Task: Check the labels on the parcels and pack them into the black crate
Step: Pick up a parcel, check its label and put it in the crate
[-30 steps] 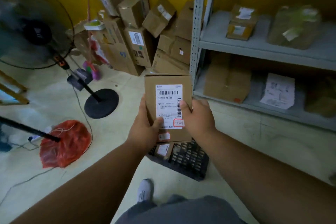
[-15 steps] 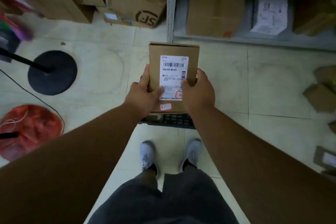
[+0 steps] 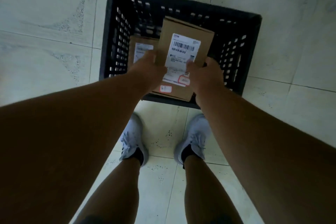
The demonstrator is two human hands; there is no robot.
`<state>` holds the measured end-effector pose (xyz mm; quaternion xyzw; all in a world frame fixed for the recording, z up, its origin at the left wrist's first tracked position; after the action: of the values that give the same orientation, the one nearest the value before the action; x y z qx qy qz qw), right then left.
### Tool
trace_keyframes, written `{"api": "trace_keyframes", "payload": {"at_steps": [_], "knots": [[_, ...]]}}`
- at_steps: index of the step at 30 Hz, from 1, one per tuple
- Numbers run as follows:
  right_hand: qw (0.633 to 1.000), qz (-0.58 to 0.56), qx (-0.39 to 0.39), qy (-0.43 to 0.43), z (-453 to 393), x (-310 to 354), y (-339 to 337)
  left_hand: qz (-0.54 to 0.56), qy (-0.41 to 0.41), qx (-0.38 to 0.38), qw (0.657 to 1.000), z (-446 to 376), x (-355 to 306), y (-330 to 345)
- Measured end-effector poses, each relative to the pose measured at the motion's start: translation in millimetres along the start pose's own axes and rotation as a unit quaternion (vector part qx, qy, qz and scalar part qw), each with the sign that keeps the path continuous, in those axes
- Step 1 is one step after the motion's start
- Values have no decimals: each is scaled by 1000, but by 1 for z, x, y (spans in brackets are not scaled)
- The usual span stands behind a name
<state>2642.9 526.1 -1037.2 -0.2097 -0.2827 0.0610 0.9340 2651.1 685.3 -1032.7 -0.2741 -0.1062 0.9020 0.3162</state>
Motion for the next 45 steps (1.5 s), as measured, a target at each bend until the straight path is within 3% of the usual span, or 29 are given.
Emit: {"api": "trace_keyframes", "payload": {"at_steps": [7,10,15,22,31,35,40,45], "knots": [[998,-23,23,62,-94,-63,45,-117,-15,51,992,-108,23,39],[997,-27,14,71,-123,-78,56,-193,12,92,977,-135,36,56],[997,13,49,51,-140,-89,72,-281,-8,147,948,-152,58,66],[991,55,113,41,-143,-88,83,-403,44,28,914,-172,65,55],[987,99,126,33,-149,-85,89,-486,35,111,866,-173,75,59],[983,125,132,14,-132,-71,80,-459,21,148,876,-150,61,53],[975,181,108,-64,-70,-23,38,-333,3,48,942,-73,26,23],[956,242,96,-136,21,38,-17,-313,49,22,948,34,-26,-18]]}}
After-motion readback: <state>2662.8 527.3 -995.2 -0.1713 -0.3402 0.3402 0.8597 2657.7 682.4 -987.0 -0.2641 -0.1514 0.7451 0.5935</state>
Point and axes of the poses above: each hand's wrist, its own z-axis away from the middle knuckle, its own y-axis out of the palm, x = y × z, the point moved 2 cm from there along -z, towards the middle knuckle, and after that the axes turned 6 degrees about -z, right-handed, at the moved point
